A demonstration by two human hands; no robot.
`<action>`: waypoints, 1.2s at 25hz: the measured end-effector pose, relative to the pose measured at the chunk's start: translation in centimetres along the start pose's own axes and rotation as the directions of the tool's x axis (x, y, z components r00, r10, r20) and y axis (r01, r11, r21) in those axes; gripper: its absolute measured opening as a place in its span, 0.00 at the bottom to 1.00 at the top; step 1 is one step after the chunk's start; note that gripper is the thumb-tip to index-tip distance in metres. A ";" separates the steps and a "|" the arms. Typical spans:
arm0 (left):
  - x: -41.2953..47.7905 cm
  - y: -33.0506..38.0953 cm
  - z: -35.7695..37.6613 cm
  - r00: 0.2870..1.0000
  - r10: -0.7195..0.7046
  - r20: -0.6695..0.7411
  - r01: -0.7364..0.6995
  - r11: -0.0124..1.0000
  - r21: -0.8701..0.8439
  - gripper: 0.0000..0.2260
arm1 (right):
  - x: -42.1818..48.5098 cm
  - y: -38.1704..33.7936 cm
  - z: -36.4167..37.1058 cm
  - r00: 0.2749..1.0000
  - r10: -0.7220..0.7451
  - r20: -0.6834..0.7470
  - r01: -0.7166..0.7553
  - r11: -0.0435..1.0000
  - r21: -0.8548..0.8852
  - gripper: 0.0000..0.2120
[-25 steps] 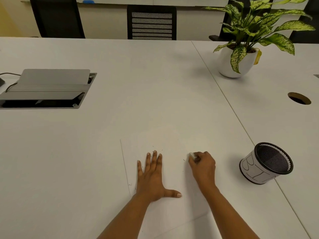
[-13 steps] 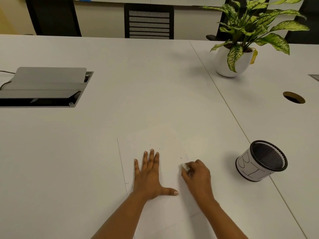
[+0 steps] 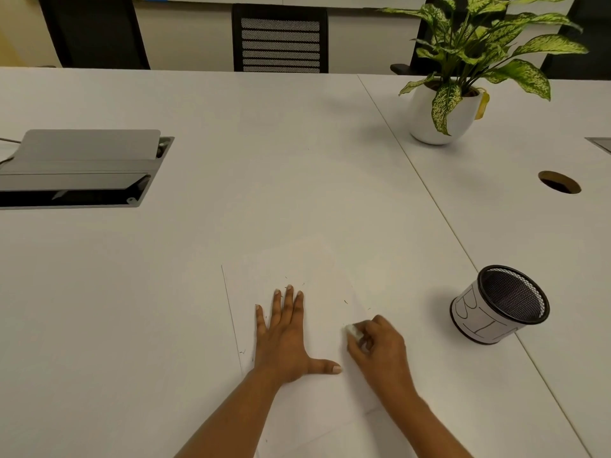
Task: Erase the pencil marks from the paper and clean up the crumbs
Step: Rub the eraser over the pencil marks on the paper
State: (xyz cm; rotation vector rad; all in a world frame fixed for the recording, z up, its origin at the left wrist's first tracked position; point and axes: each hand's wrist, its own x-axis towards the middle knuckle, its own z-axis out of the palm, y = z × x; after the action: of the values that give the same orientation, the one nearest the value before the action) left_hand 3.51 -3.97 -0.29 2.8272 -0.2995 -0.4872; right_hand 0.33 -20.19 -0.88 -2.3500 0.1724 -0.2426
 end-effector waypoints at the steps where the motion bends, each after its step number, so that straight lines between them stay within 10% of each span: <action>1: 0.0 0.0 0.0 1.000 -0.002 0.005 0.002 1.000 -0.005 0.62 | 1.0 0.5 -0.4 0.999 0.034 -0.029 -0.035 0.999 -0.026 0.05; 5: -0.1 0.1 -0.1 1.000 0.000 -0.005 0.000 1.000 -0.007 0.61 | 3.2 0.4 -1.0 0.976 0.165 -0.145 -0.173 0.984 -0.040 0.05; 11: 0.1 0.1 0.1 1.000 0.003 -0.017 -0.003 1.000 -0.008 0.62 | 1.1 -2.4 2.5 0.998 -0.049 0.031 0.048 0.997 0.058 0.05; 16: 0.1 -0.1 0.1 1.000 0.021 -0.020 -0.022 1.000 -0.006 0.66 | 5.1 -1.5 0.5 0.984 0.154 -0.087 -0.157 0.987 -0.024 0.07; 21: 0.3 -0.5 0.2 0.997 0.074 -0.003 -0.074 0.997 0.024 0.66 | 1.2 -3.2 2.8 0.993 -0.084 0.088 0.083 0.996 0.006 0.05; 25: 0.3 -0.9 0.2 0.994 0.111 0.012 -0.111 0.993 0.027 0.63 | 3.3 -1.6 0.2 0.990 0.127 -0.066 -0.127 0.992 0.003 0.06; 30: 0.6 -1.3 0.3 0.986 0.166 0.009 -0.166 0.986 0.024 0.67 | 2.7 -0.6 -3.4 0.876 0.479 0.047 -0.423 0.718 0.552 0.08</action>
State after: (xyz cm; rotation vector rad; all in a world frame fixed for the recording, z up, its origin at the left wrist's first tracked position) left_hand 4.17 -2.97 -1.09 2.7933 -0.5404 -0.4609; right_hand 2.17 -22.62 2.21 -1.6529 0.6364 -0.1388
